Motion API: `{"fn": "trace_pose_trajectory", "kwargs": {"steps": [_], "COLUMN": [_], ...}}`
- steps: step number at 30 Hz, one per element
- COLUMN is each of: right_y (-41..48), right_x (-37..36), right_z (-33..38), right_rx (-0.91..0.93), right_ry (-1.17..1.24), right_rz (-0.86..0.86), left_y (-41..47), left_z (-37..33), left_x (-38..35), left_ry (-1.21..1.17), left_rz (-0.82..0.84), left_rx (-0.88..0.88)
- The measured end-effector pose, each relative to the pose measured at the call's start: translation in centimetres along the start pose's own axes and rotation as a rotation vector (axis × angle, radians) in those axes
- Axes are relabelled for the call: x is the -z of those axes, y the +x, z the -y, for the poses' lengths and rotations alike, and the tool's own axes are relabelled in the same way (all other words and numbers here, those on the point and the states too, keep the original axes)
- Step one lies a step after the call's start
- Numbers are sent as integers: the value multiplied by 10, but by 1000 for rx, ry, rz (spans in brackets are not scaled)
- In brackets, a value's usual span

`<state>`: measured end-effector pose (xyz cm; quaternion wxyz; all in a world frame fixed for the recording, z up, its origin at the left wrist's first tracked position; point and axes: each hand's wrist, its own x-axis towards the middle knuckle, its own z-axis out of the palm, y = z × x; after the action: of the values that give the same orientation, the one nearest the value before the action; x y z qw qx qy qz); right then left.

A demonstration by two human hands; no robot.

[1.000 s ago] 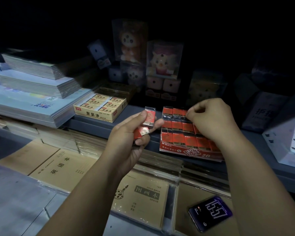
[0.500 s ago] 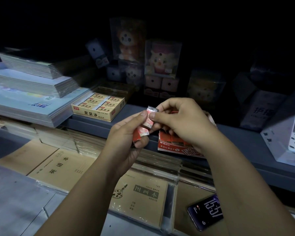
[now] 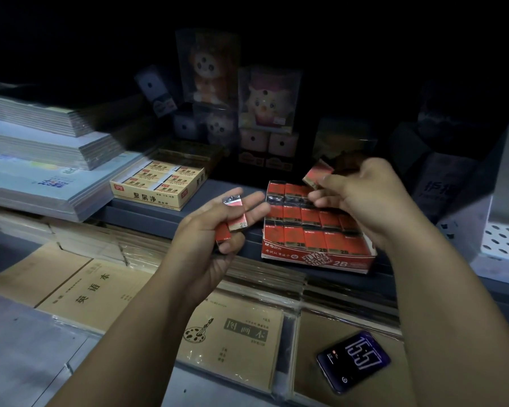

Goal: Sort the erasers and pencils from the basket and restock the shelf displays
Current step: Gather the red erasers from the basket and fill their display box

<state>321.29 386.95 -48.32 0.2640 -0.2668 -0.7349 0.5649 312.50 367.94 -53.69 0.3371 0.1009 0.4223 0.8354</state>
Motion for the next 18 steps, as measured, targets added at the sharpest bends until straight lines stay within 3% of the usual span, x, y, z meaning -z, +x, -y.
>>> {"fn": "trace_pose_trajectory", "kwargs": {"steps": [6, 18], "right_y": [2, 8], "right_x": [16, 14], "right_z": [-5, -14], "right_rx": [18, 17], "right_ry": [-346, -495], "right_rz": [-128, -126], "left_y": [-2, -5], "left_z": [1, 1], "left_x": [-2, -4], "left_ry": [21, 78], "left_rz": [15, -47], "left_rx": [-27, -89]}}
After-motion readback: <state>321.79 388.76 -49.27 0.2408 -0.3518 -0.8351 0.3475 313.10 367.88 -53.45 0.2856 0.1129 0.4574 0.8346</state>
